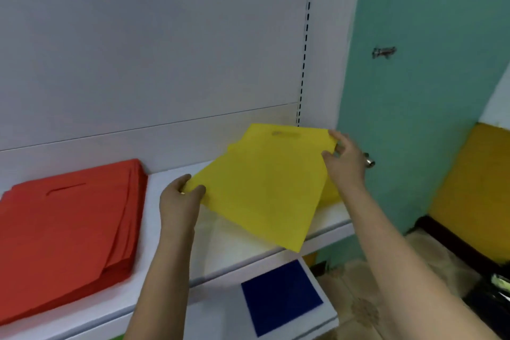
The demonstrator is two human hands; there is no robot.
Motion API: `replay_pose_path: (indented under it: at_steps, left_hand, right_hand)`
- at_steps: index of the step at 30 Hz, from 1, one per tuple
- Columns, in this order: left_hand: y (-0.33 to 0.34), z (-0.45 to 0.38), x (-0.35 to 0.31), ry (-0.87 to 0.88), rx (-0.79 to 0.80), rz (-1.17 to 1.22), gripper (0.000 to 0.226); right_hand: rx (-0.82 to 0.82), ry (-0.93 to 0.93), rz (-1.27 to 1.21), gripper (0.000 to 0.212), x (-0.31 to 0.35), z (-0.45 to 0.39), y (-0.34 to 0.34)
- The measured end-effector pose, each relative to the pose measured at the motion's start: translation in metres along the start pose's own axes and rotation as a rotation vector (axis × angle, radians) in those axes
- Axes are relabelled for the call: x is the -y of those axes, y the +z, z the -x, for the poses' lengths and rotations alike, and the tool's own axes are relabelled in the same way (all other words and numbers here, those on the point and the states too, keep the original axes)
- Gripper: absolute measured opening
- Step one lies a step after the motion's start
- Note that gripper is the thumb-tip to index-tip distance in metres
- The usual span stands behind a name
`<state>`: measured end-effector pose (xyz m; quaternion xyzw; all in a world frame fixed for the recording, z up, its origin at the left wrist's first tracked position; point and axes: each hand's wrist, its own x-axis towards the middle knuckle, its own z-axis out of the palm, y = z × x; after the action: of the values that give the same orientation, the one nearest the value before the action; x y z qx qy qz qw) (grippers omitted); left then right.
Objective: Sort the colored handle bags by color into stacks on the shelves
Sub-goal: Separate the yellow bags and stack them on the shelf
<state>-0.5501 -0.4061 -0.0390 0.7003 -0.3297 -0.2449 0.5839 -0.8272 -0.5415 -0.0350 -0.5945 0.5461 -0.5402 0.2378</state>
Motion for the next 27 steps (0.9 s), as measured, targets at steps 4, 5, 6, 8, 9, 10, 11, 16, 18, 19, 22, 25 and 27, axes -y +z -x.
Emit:
replay_pose_path:
  at_steps: [4,5,6,8,9,10,11,16,18,19,22,25,27]
  left_hand:
    - [0.002,-0.022,-0.003,-0.082,0.199,-0.223,0.023]
    - [0.003,-0.028,-0.005,-0.121,0.272,-0.303,0.016]
    - [0.004,-0.034,-0.005,-0.147,0.326,-0.388,0.017]
    - [0.009,-0.045,-0.007,-0.136,0.361,-0.54,0.026]
    - [0.014,-0.048,-0.009,-0.113,0.347,-0.582,0.029]
    - [0.02,-0.05,-0.012,-0.084,0.328,-0.596,0.029]
    - [0.028,-0.05,-0.016,-0.059,0.315,-0.589,0.029]
    - [0.081,-0.044,-0.029,-0.042,0.347,-0.576,0.067]
    - [0.1,-0.041,-0.029,-0.041,0.369,-0.604,0.072]
    - [0.108,-0.04,-0.029,-0.042,0.369,-0.626,0.072]
    - [0.127,-0.037,-0.027,-0.065,0.319,-0.671,0.063]
    - [0.146,-0.034,-0.022,-0.096,0.271,-0.707,0.061]
    - [0.156,-0.032,-0.017,-0.098,0.234,-0.733,0.062]
  right_hand:
    - [0.138,-0.065,-0.003,0.04,-0.001,-0.056,0.019]
    - [0.174,-0.075,-0.015,0.04,0.0,-0.069,0.023]
    - [0.207,-0.074,-0.022,0.041,-0.001,-0.082,0.027]
    - [0.263,-0.058,-0.002,0.046,-0.009,-0.107,0.038]
    - [0.292,-0.053,0.024,0.049,-0.013,-0.118,0.044]
    - [0.317,-0.049,0.049,0.05,-0.018,-0.129,0.05]
    - [0.337,-0.048,0.071,0.05,-0.022,-0.137,0.058]
    - [0.453,-0.081,0.305,0.042,-0.039,-0.16,0.092]
    - [0.471,-0.086,0.374,0.042,-0.046,-0.166,0.101]
    - [0.465,-0.07,0.405,0.041,-0.05,-0.169,0.105]
    - [0.463,-0.008,0.556,0.029,-0.059,-0.178,0.115]
    - [0.552,0.014,0.611,0.026,-0.057,-0.184,0.12]
    - [0.642,-0.018,0.601,0.033,-0.058,-0.187,0.123]
